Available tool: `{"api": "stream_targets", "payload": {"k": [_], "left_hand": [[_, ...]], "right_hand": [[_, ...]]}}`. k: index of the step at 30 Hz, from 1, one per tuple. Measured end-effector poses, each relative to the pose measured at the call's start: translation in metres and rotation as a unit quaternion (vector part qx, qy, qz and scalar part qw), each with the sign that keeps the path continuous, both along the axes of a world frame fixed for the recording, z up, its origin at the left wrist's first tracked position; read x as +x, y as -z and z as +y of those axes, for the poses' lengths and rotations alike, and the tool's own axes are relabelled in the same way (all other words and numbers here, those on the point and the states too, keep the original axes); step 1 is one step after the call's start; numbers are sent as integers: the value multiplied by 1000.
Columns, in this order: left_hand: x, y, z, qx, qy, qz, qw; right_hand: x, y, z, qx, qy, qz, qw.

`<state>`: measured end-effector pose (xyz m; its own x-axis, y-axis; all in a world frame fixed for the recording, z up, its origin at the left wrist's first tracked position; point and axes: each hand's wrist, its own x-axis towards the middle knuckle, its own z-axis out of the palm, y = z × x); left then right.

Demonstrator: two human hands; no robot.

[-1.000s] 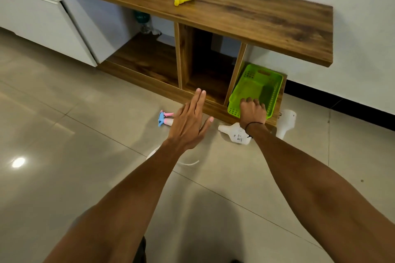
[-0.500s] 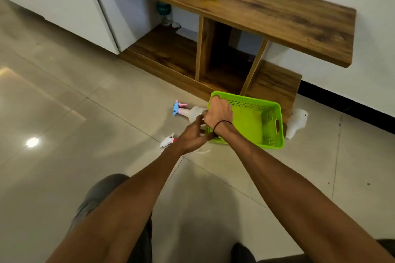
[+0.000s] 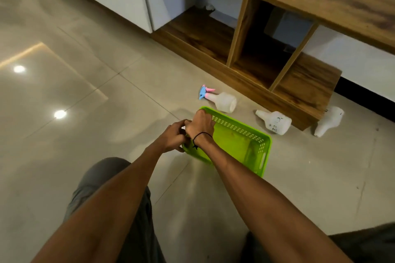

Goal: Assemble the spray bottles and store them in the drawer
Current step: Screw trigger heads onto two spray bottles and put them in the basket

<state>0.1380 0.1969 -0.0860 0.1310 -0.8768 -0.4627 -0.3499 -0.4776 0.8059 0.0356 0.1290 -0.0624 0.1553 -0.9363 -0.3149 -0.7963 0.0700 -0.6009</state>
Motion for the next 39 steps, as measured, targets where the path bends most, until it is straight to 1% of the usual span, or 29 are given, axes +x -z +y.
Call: {"api": "stream_targets", "payload": {"k": [4,7,12,17,22,24,28,34,36,39], "left_hand": [[27,16,32,57,3,-6,998],[44,29,51,81,-8,-16,997],[57,55,74,97,-52,-17,994],[63,75,85,91,-65,-32,993],[64,81,88,60,-82,-57,993],[67,81,86,57,-89,-55,993],[73,74,78,35,-102,-61,992],[56,69,52,-42,-127,-134,982],[46,66,43,-63,-119,-153,979],[33,68,30,-96,-131,-226,960]], "right_hand": [[27,28,31,29,-8,-12,999],[47,47,50,33,-19,-14,999],[71,74,68,43,-41,-9,998],[81,94,76,51,-45,0,998],[85,104,79,65,-53,6,996],[84,106,76,62,-61,13,996],[80,99,61,6,-84,34,996],[55,89,9,-107,-72,75,989],[42,90,-10,-120,-73,82,987],[22,98,-37,-111,-121,129,978]]}}
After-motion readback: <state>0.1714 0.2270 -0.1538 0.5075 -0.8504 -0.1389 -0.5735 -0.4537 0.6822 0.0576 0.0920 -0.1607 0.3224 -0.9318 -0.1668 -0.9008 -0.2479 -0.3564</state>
